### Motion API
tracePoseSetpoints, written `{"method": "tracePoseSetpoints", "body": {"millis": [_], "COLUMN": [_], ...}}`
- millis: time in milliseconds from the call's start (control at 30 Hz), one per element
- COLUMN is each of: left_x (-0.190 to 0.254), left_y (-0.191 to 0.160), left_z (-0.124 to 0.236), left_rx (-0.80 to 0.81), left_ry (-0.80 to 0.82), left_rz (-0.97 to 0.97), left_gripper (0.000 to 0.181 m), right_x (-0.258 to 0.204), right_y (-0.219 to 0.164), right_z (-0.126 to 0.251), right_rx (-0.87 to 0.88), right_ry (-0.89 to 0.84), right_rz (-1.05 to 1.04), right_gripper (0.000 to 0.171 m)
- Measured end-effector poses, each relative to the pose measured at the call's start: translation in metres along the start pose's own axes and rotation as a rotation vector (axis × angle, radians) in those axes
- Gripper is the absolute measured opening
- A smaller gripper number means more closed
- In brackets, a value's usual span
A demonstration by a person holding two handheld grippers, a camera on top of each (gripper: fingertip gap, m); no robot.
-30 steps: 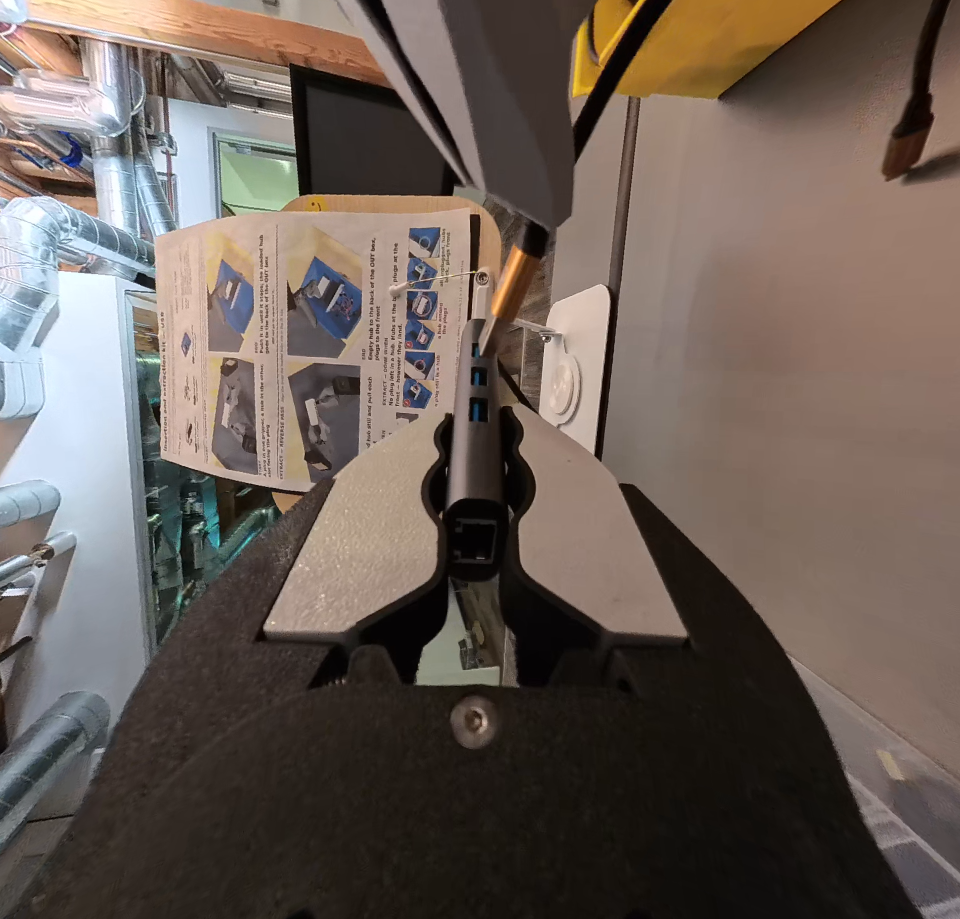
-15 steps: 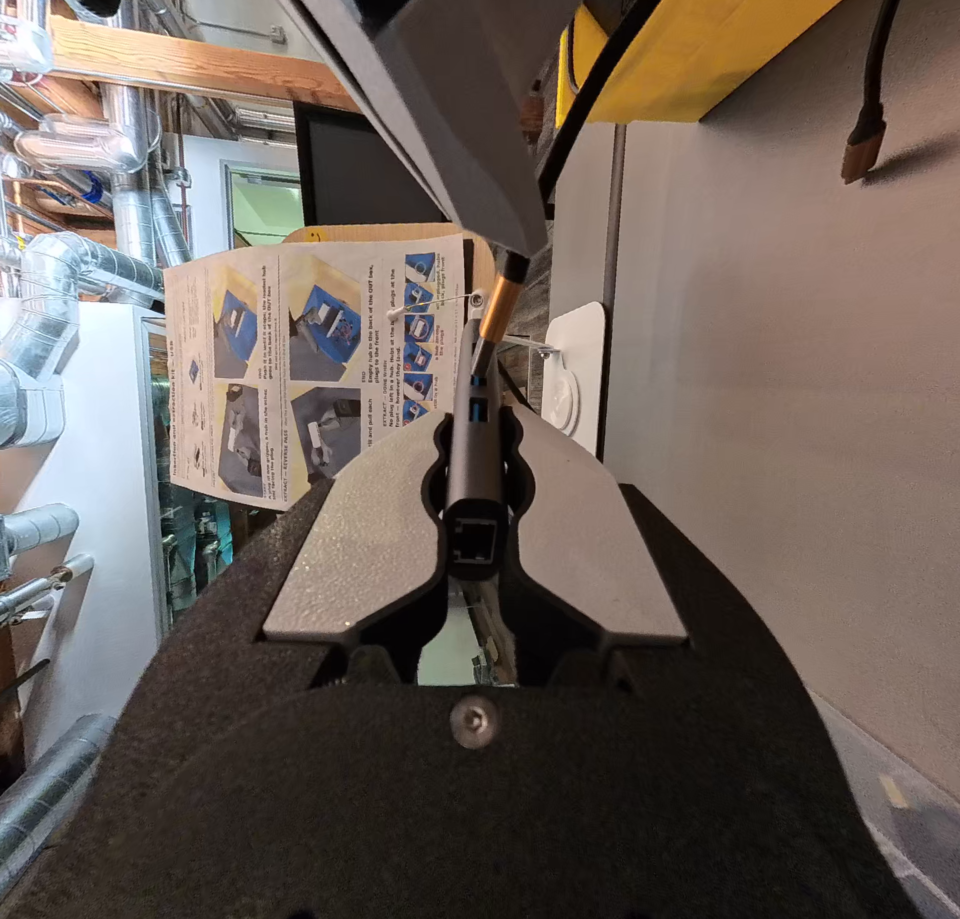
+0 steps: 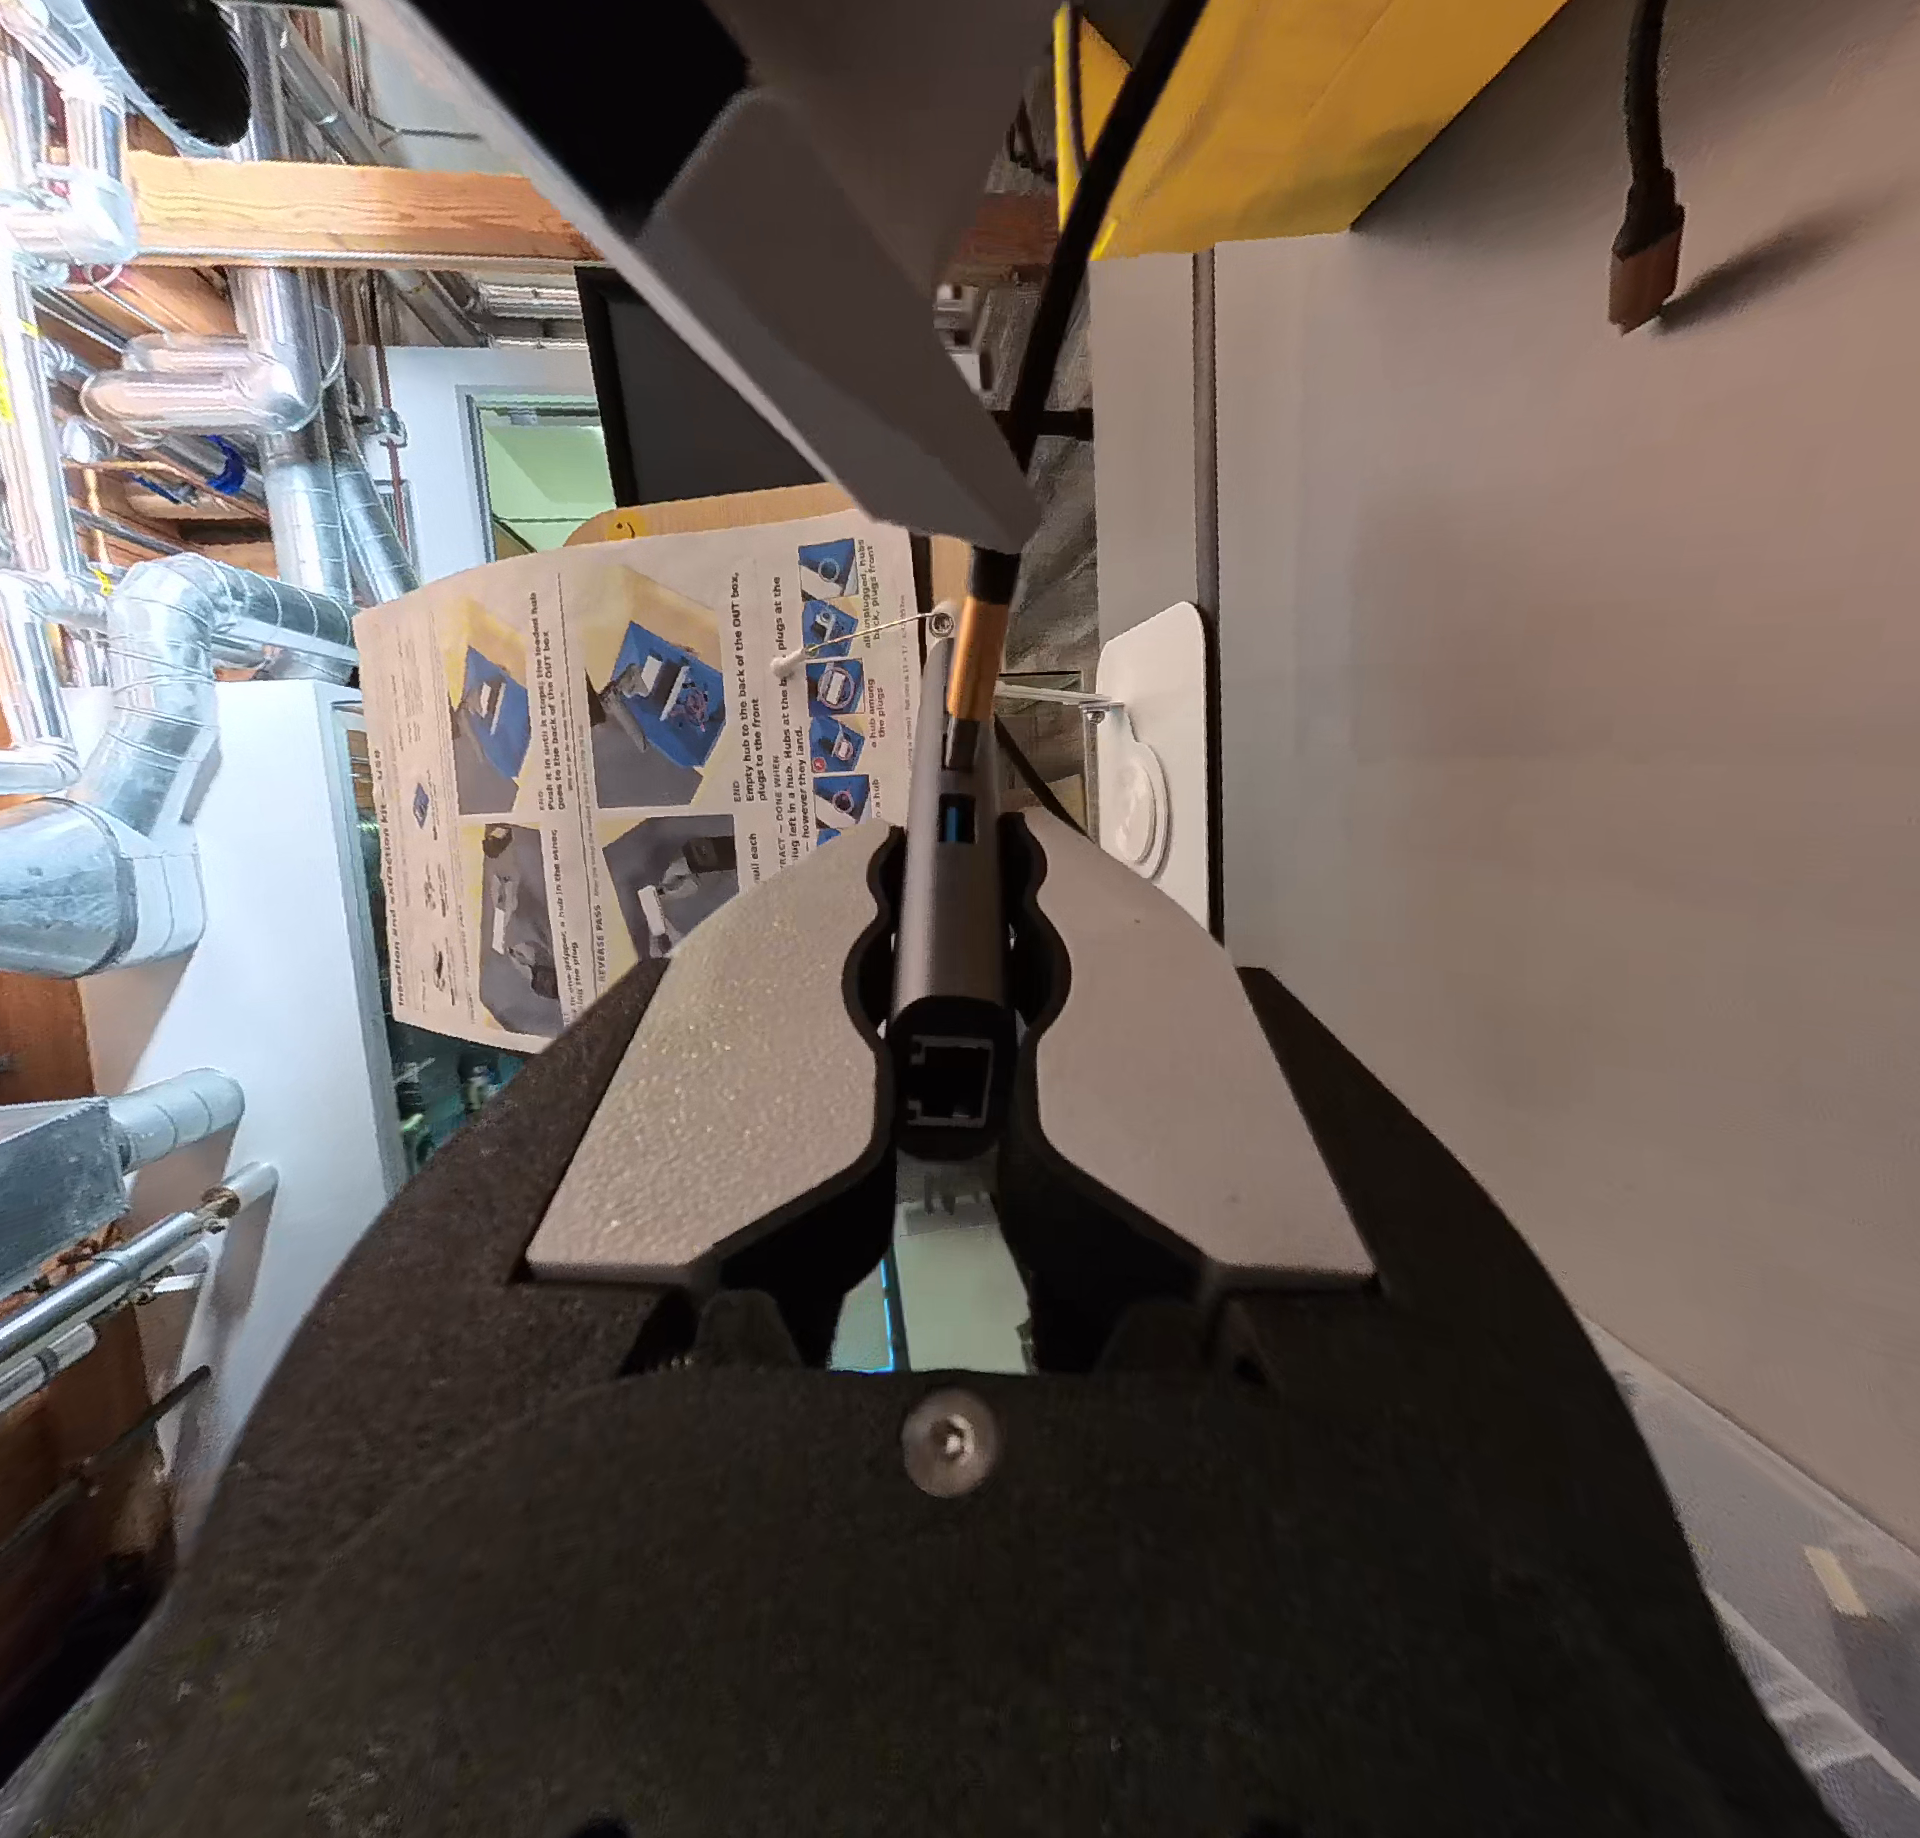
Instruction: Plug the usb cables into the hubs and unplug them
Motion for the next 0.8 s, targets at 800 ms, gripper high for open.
{"method": "tracePoseSetpoints", "body": {"millis": [800], "left_x": [-0.040], "left_y": [-0.029], "left_z": [0.009], "left_rx": [-0.045], "left_ry": [0.069], "left_rz": [0.295], "left_gripper": [0.017], "right_x": [0.006], "right_y": [0.060], "right_z": [0.021], "right_rx": [0.517], "right_ry": [0.005], "right_rz": [-0.080], "right_gripper": [0.008]}}
Point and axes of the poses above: each gripper's, where its closed fingertips meet, z back along the fingers, y out of its top, x = y × z across the jaws, the point moved 1 cm from there along z, back along the fingers, and after that the axes turned 3 degrees about -x, right-handed, at the moved point
